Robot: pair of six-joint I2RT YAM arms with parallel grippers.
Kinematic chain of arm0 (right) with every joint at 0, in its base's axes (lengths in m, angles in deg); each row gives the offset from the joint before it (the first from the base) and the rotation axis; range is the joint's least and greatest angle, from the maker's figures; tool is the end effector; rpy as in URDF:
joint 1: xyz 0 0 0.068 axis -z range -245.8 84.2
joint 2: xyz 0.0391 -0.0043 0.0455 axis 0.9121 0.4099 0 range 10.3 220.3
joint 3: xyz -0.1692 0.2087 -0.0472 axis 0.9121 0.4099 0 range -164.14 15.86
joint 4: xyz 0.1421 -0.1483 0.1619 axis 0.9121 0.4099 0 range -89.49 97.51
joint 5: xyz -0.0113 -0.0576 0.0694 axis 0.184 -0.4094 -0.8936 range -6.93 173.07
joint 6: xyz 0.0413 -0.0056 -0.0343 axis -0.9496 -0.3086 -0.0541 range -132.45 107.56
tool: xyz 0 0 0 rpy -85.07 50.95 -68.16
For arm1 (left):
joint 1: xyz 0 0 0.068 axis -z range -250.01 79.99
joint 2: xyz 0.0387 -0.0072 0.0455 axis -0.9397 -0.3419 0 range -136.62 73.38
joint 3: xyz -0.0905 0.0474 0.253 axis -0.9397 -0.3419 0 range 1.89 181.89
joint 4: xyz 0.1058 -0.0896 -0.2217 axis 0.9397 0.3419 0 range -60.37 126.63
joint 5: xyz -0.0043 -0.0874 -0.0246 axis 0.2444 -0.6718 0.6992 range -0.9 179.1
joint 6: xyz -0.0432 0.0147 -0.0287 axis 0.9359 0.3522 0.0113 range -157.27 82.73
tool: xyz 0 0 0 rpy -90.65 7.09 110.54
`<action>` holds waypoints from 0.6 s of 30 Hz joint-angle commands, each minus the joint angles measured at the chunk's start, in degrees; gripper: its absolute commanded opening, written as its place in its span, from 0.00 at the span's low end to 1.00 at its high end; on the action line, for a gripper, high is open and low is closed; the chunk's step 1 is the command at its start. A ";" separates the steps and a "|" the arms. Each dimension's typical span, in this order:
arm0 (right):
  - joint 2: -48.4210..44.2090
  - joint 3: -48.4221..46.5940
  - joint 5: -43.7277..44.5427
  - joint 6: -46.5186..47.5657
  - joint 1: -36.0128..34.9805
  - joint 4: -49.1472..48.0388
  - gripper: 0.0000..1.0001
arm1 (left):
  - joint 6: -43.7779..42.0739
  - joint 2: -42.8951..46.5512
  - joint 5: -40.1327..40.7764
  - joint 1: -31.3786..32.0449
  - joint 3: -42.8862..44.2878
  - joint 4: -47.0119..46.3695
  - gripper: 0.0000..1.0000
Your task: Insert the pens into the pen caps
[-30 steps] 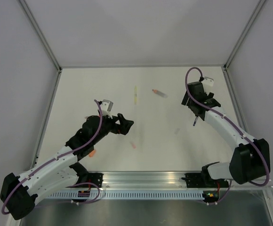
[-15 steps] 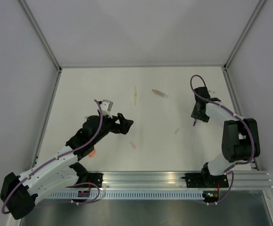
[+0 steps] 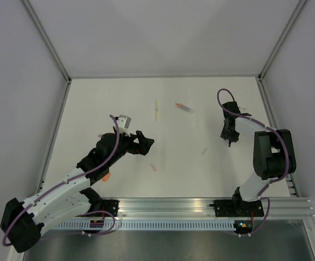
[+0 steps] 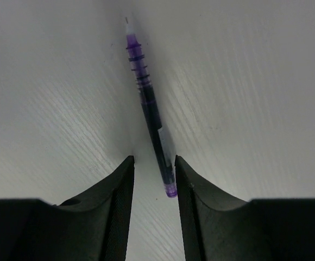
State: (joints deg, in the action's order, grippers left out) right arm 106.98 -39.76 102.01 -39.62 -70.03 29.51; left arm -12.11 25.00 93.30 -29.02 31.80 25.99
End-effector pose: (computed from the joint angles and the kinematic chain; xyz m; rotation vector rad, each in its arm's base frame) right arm 0.3115 0.0115 0.1587 0.6155 2.6338 -0.3054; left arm 0.1541 -0.1305 0.2622 0.2076 1.8826 -0.7372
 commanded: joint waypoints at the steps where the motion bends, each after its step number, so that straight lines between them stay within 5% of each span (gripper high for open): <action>1: 1.66 -0.64 -0.83 -0.07 0.27 -1.04 0.40 | -0.65 0.39 0.54 0.05 -0.38 -3.21 1.00; 8: 4.74 -0.11 -1.36 0.72 0.27 -0.78 0.28 | -0.65 0.39 1.24 -0.03 -0.29 -2.51 1.00; 15: 6.58 0.07 -3.29 1.78 0.28 -2.10 0.03 | -0.56 0.74 1.33 -0.03 -0.64 -2.69 1.00; 18: 6.50 -0.55 -2.94 2.30 0.28 -1.49 0.00 | -0.30 0.39 0.01 0.05 -0.64 -3.04 1.00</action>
State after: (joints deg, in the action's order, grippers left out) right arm 109.69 -41.59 101.73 -37.66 -70.03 26.16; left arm -12.08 25.07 93.52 -29.02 31.49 25.93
